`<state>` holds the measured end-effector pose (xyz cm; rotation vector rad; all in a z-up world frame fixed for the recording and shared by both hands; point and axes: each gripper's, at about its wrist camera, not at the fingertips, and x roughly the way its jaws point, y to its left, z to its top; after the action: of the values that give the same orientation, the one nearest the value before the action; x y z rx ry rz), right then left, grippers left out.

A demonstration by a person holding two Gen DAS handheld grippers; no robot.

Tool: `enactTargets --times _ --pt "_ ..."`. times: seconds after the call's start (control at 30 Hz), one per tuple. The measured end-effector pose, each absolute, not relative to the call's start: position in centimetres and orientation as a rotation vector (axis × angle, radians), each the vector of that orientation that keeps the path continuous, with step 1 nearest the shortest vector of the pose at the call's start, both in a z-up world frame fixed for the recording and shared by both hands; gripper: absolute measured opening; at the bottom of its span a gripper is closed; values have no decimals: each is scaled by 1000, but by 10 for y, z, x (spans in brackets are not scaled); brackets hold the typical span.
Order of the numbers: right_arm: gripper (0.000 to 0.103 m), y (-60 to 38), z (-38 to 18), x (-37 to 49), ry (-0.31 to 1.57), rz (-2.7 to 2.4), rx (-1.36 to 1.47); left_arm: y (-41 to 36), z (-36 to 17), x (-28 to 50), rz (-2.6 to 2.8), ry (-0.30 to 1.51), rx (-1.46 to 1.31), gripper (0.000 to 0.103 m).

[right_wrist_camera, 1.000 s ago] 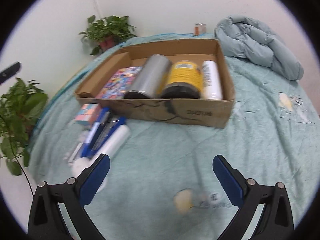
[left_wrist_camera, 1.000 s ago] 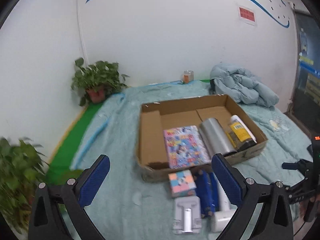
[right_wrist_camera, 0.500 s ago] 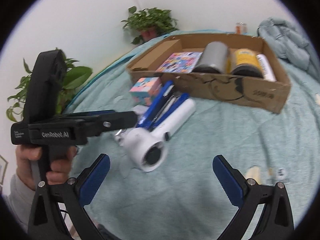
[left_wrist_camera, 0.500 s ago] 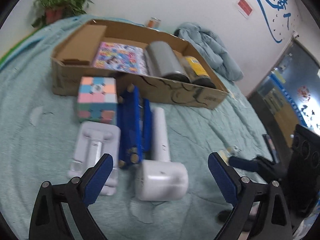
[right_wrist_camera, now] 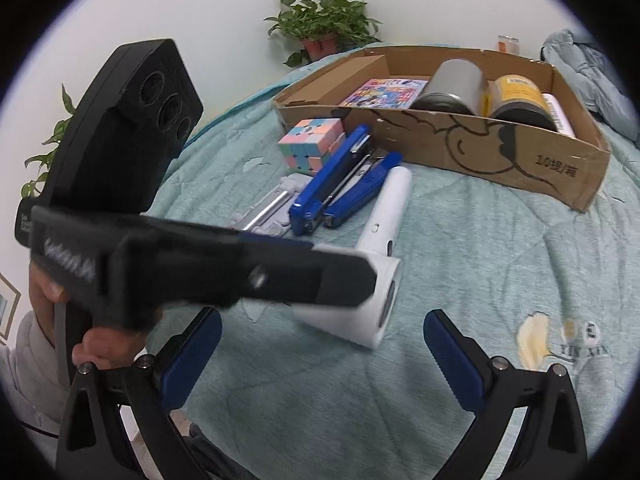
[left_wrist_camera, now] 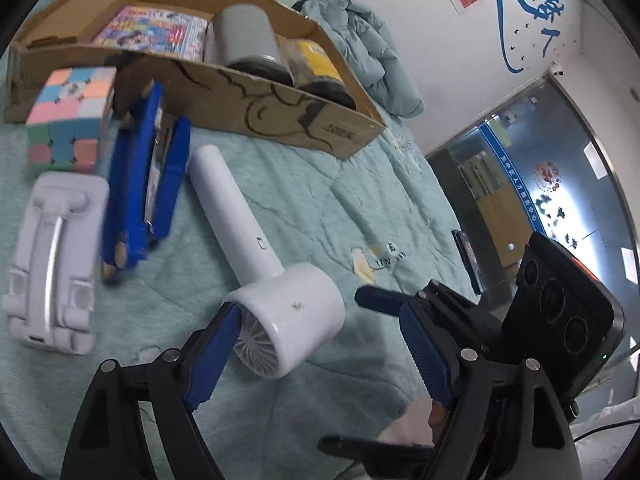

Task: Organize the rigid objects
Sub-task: 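Reach the left tool to the white handheld fan and grasp its head, then lift the white fan and carry it over the box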

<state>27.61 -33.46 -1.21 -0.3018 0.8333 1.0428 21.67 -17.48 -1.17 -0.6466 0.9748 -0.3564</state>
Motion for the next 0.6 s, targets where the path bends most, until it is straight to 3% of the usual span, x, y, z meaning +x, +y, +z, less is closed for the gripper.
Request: enactTargets --times 0.2,0.5,0.6 --pt "90 -344 -8 282 800 967 -281 -162 -29 215 -240 1005 -748 80" --pt "60 -321 -26 287 873 943 -241 -162 -37 243 -254 999 -836 79" --pt "59 -326 -27 289 875 935 -221 -165 -39 244 -279 1024 -828 75"
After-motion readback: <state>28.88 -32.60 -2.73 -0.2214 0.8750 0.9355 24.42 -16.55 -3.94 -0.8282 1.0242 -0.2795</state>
